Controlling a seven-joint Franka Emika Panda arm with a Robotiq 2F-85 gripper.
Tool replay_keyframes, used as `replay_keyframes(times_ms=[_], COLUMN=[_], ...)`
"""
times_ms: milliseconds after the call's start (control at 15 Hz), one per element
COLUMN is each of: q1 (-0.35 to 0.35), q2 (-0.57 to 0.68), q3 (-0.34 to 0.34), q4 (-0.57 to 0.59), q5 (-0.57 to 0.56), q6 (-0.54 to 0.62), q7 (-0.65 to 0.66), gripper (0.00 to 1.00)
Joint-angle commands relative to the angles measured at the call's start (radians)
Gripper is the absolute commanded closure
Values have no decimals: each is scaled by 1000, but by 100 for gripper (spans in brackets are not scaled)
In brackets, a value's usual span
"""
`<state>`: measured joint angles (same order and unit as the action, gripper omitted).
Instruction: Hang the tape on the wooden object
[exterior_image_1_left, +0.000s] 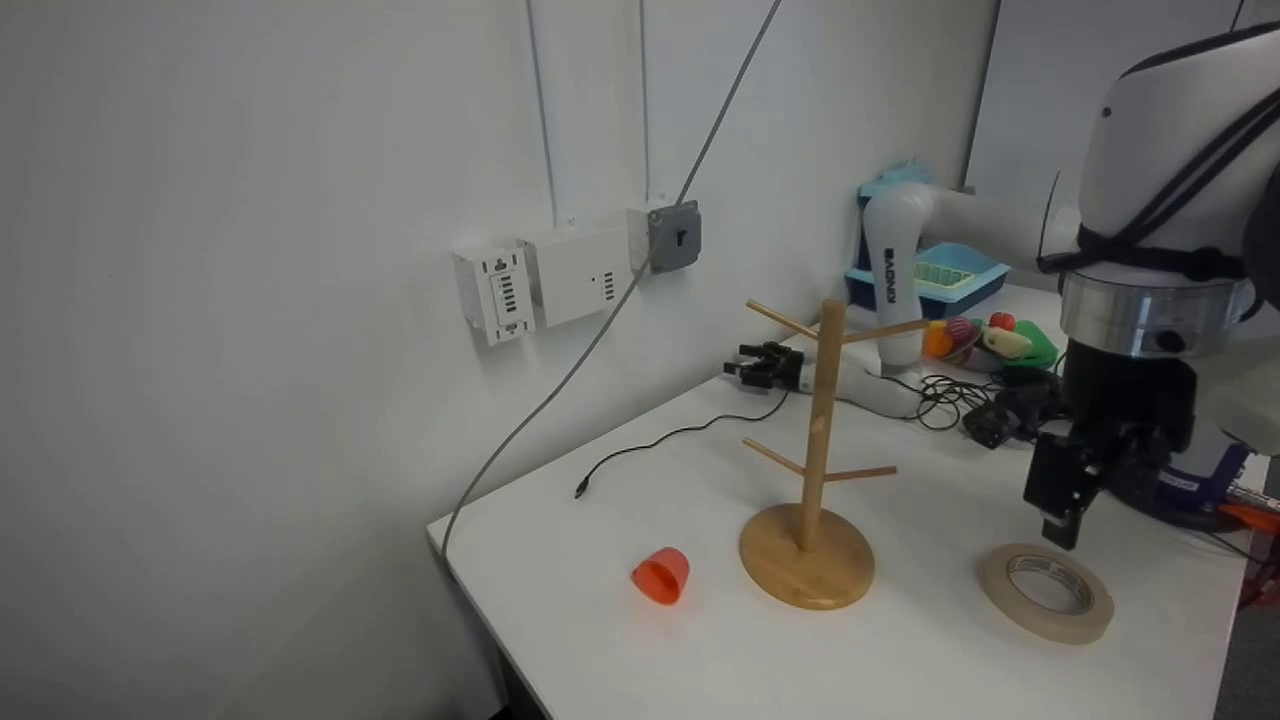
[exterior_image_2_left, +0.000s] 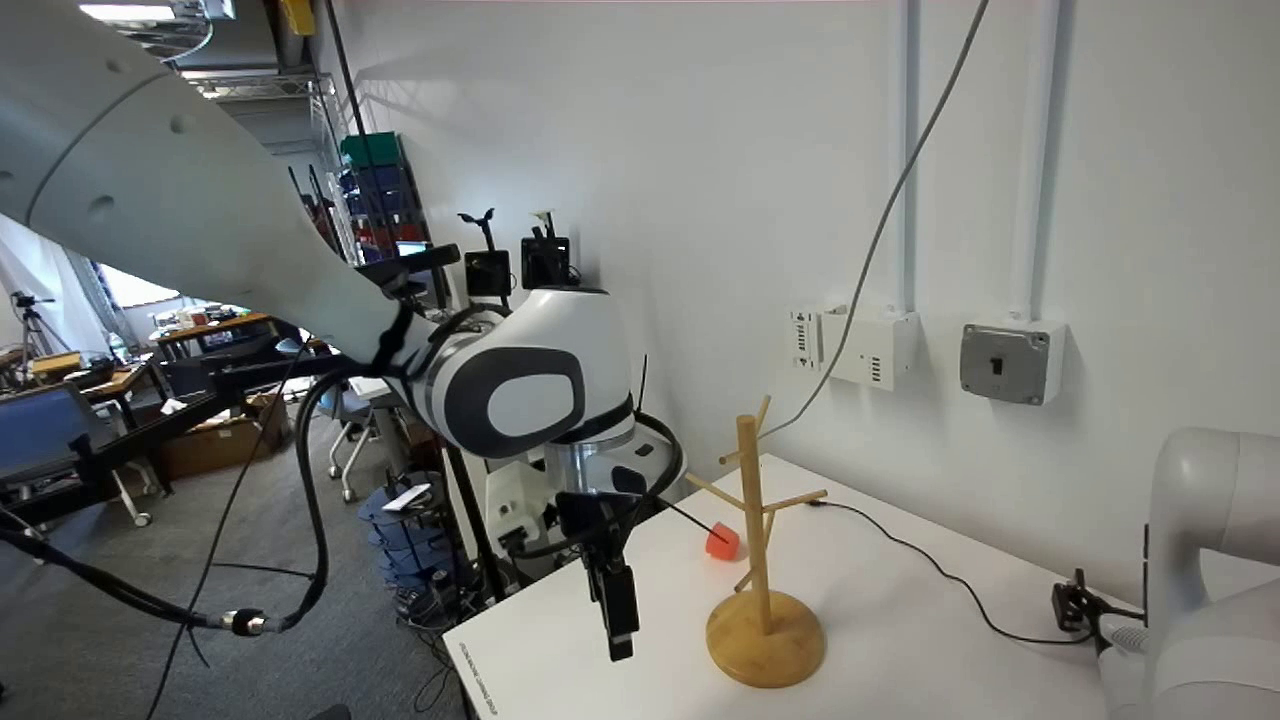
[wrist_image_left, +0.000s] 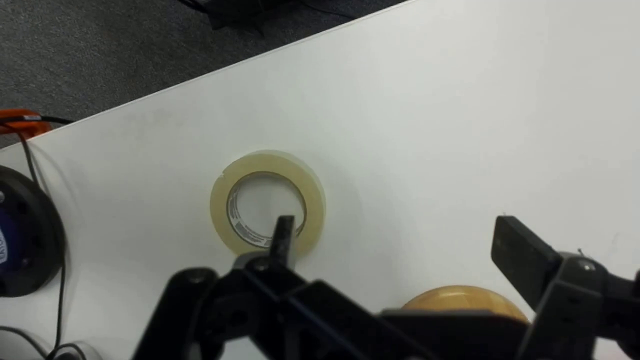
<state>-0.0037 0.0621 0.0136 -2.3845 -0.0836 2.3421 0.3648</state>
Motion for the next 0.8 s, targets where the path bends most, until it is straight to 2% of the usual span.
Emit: replay_keyframes(times_ms=[0, 467, 733], q1=[-20, -37, -29], q2=[-40, -47, -23], q3=[-37, -64, -61], q4=[-67, -94, -70], q5=[13, 46, 22], q6=[60, 73, 41], q7=[-64, -198, -159], gripper=[0, 0, 0])
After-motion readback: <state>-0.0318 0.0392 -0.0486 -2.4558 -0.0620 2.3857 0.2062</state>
